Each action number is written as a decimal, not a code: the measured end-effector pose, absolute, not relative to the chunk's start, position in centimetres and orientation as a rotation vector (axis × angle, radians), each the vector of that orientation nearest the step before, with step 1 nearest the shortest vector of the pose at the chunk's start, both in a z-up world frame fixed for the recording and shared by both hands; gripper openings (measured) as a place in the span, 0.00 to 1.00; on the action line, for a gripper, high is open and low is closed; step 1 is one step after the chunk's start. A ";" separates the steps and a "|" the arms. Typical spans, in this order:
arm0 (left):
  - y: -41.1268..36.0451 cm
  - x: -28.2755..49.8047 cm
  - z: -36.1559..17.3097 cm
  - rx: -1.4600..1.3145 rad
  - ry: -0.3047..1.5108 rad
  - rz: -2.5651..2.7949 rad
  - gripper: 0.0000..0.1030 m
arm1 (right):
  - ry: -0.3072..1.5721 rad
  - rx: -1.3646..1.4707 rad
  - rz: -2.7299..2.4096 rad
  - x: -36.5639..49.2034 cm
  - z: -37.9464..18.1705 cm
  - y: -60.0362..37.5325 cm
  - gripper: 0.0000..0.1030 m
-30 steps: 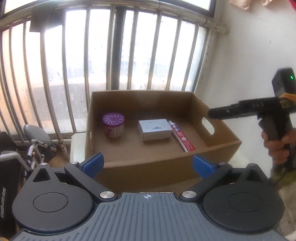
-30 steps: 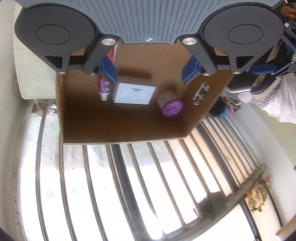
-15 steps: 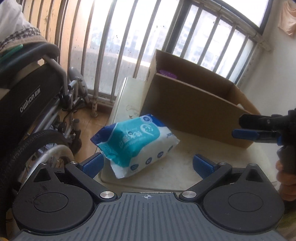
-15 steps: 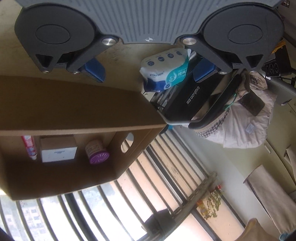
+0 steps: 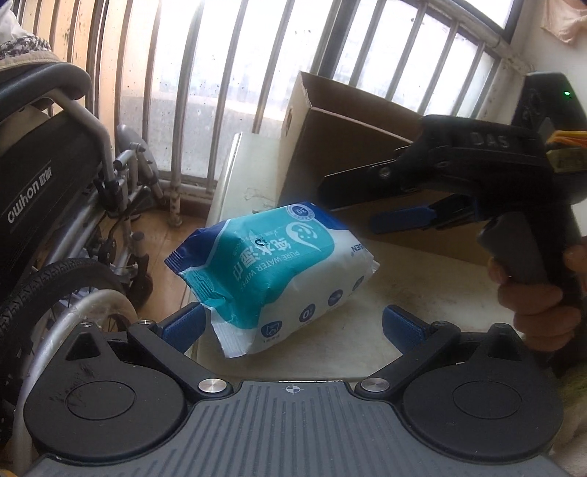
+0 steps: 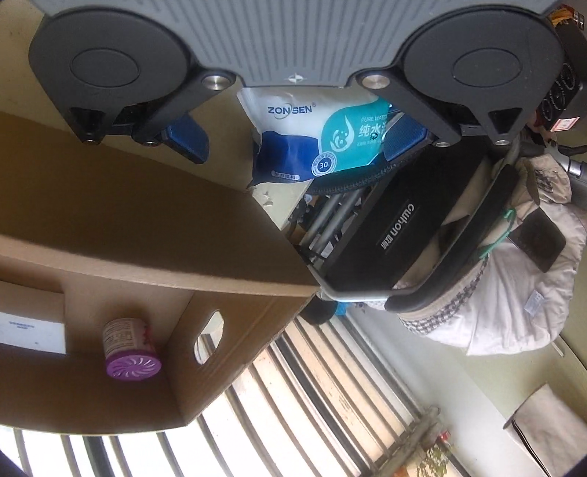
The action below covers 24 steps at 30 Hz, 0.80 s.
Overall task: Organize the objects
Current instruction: 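Move the right gripper to the blue-and-white wet-wipes pack, then close the right gripper on the wet-wipes pack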
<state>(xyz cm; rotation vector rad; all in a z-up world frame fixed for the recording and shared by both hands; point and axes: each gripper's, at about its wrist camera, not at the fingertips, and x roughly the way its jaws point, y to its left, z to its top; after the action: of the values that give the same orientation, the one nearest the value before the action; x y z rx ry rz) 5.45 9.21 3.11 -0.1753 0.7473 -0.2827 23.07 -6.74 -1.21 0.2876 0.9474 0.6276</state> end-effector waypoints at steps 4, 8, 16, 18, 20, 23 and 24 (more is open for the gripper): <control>9.5 5.2 3.1 -0.173 0.736 -0.276 1.00 | 1.002 0.295 0.651 23.7 -2.3 -5.6 1.00; 9.6 6.0 2.8 -0.227 0.761 -0.290 1.00 | 1.048 0.363 0.699 24.0 -2.8 -5.4 1.00; 7.9 5.8 3.7 -0.194 0.756 -0.333 1.00 | 1.067 0.386 0.720 23.1 -2.3 -5.7 1.00; 7.2 5.7 3.7 -0.180 0.761 -0.339 1.00 | 1.062 0.393 0.712 22.8 -2.2 -6.3 1.00; 6.5 5.8 3.8 -0.171 0.769 -0.359 1.00 | 1.054 0.405 0.700 22.6 -2.1 -7.2 1.00; 4.8 5.8 3.8 -0.143 0.777 -0.415 1.00 | 1.035 0.420 0.661 22.1 -1.9 -9.3 1.00; 4.1 5.8 3.9 -0.133 0.781 -0.436 1.00 | 1.029 0.425 0.646 21.7 -1.8 -10.0 1.00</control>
<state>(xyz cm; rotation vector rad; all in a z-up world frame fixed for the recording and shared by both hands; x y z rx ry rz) 5.83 4.12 3.87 -0.1332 0.7812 -0.4361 21.70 -10.02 -1.85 0.4251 1.0290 0.6464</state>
